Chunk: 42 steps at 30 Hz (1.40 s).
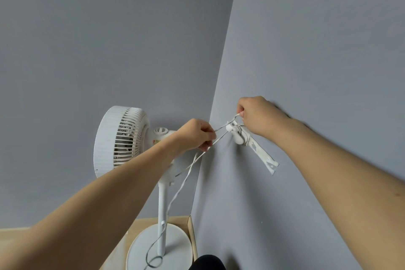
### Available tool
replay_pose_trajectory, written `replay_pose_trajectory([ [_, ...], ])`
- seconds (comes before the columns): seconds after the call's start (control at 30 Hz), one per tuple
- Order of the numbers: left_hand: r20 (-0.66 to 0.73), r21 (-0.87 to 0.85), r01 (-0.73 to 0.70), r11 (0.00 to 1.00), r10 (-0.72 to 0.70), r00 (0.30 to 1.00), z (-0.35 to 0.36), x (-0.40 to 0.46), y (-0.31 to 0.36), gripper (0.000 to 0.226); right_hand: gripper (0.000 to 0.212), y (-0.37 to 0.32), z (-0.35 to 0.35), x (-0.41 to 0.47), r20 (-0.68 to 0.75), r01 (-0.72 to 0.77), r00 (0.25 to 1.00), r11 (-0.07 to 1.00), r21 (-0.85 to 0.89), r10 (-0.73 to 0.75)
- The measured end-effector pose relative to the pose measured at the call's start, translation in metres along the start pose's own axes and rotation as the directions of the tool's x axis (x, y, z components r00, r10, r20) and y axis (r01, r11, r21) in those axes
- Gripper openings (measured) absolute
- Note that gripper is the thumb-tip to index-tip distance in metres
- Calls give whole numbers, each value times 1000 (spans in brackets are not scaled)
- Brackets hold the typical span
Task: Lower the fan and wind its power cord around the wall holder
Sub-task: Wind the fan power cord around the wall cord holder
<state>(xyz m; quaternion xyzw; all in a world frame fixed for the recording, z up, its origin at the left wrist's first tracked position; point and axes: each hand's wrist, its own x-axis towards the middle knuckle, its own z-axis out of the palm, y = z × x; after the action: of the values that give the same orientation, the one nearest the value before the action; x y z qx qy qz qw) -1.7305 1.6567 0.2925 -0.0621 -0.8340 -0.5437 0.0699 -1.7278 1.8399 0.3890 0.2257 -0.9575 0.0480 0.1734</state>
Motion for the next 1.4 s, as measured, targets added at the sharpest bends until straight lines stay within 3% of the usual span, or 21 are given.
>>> replay_pose_trajectory([
  [0.1, 189, -340, 63, 938, 3, 982, -3, -4, -7, 26, 18, -2, -1, 0, -17, -8, 1000, 996, 84, 9],
  [0.2, 395, -495, 146, 857, 72, 916, -7, -6, -8, 33, 18, -3, 0, 1, -24, -1, 1000, 995, 98, 4],
  [0.27, 400, -543, 145, 827, 103, 911, -7, -6, -7, 33, 17, -1, 0, 2, -28, 0, 1000, 995, 104, 2],
  [0.33, 308, -548, 102, 830, 87, 947, -7, -5, -6, 31, 16, -1, 1, 1, -20, 4, 1000, 994, 105, -2],
  [0.4, 206, -497, 39, 867, 75, 976, -8, -3, -7, 27, 15, -1, 1, -1, 8, 16, 1000, 996, 86, -17],
  [0.57, 57, -175, -129, 976, 141, 988, 0, -2, -10, 10, 16, -6, 0, -13, 139, 40, 990, 998, -46, -33],
  [0.7, 255, -147, 3, 989, 35, 966, -2, 6, -11, 13, 15, -12, 3, -32, 158, 59, 987, 988, -141, -37],
  [0.83, 8, 24, -24, 999, 24, 1000, 1, 35, -5, 20, 26, -16, 9, -55, 184, 106, 980, 979, -173, -74],
  [0.93, -65, 127, -94, 987, 103, 993, 8, 54, 5, 21, 32, -19, 20, -63, 134, 104, 988, 980, -172, -81],
  [1.1, 56, 219, -169, 961, 160, 985, 23, 68, 14, 15, 27, -26, 45, -69, 60, 144, 989, 963, -229, -133],
  [1.2, 78, 210, -180, 961, 167, 983, 26, 71, 16, 16, 23, -27, 58, -69, 53, 82, 996, 969, -234, -72],
  [1.33, 108, 227, -178, 958, 157, 982, 24, 70, 24, 21, 19, -29, 78, -71, -24, -34, 999, 994, -107, 32],
  [1.4, 99, 280, -175, 944, 153, 983, 26, 70, 29, 24, 19, -31, 94, -74, -163, -46, 986, 999, 1, 46],
])
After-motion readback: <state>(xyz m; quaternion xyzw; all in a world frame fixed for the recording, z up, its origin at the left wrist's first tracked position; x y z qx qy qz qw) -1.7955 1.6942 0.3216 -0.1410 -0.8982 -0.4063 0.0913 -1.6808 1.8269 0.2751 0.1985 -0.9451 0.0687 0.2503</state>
